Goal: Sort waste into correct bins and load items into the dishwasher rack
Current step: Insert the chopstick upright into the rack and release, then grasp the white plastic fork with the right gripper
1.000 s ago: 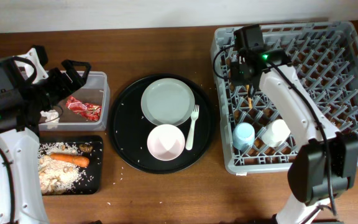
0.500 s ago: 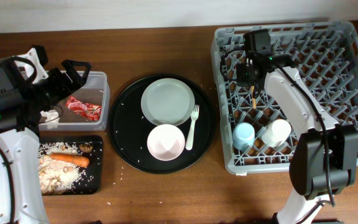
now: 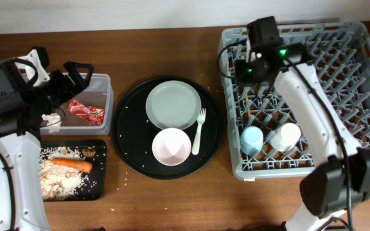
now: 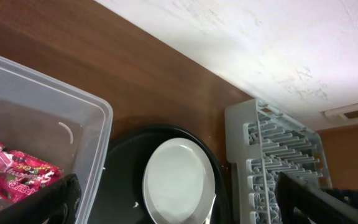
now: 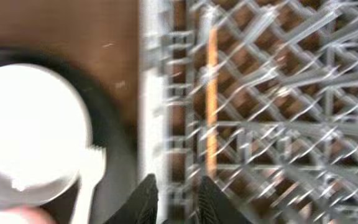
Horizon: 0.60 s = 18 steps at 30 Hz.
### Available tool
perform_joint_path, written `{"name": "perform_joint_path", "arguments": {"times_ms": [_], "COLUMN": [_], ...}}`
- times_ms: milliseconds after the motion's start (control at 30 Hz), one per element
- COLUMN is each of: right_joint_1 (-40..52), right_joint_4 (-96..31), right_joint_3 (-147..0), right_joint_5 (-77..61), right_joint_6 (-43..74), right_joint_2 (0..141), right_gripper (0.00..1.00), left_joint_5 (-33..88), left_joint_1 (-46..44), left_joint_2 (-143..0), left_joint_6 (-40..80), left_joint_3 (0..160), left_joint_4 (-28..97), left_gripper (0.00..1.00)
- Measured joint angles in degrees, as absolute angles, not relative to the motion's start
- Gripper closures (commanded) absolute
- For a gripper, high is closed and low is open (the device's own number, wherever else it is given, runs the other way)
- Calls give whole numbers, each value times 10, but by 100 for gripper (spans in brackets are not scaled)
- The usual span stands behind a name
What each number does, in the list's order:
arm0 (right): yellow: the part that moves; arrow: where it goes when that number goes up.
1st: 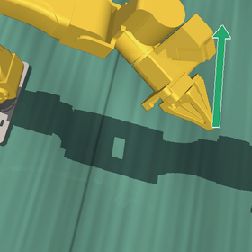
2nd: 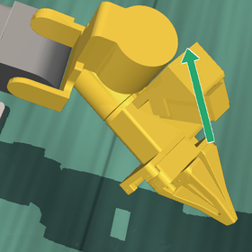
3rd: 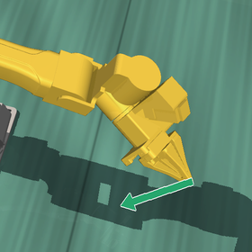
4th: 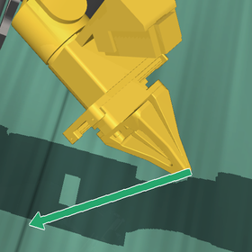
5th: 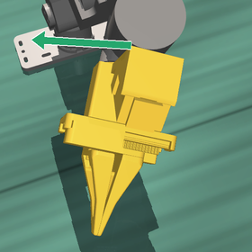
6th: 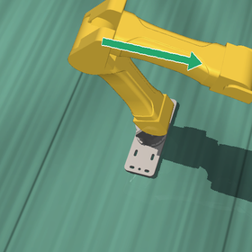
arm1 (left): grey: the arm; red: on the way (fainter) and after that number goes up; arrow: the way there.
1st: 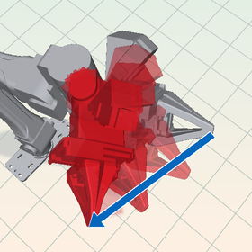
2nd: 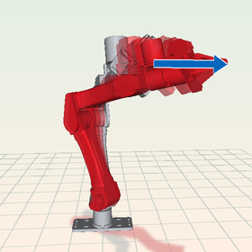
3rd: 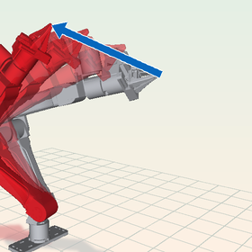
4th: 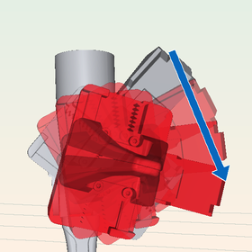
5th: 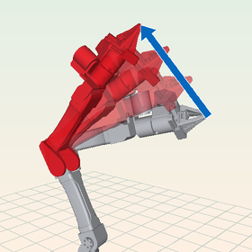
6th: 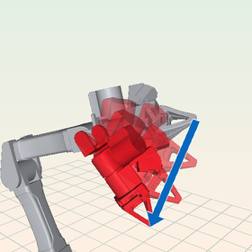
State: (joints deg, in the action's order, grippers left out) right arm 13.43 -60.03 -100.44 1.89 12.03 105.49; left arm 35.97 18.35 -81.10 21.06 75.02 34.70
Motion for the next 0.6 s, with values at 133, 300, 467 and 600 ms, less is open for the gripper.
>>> {"name": "perform_joint_path", "arguments": {"times_ms": [133, 300, 467, 600], "right_joint_1": [236, 330, 331, 331], "right_joint_4": [-656, -469, -354, -345], "right_joint_3": [-986, -805, -688, -686], "right_joint_5": [6, 20, 38, 38], "right_joint_6": [263, 359, 444, 461], "right_joint_2": [1050, 1067, 1069, 1069], "right_gripper": [84, 80, 81, 78], "left_joint_5": [360, 360, 360, 360], "left_joint_1": [183, 183, 183, 183], "left_joint_2": [-811, -811, -811, -811], "left_joint_6": [211, 211, 211, 211], "left_joint_3": [750, 750, 750, 750], "left_joint_4": [347, 346, 347, 347], "left_gripper": [1, 1, 1, 1]}}
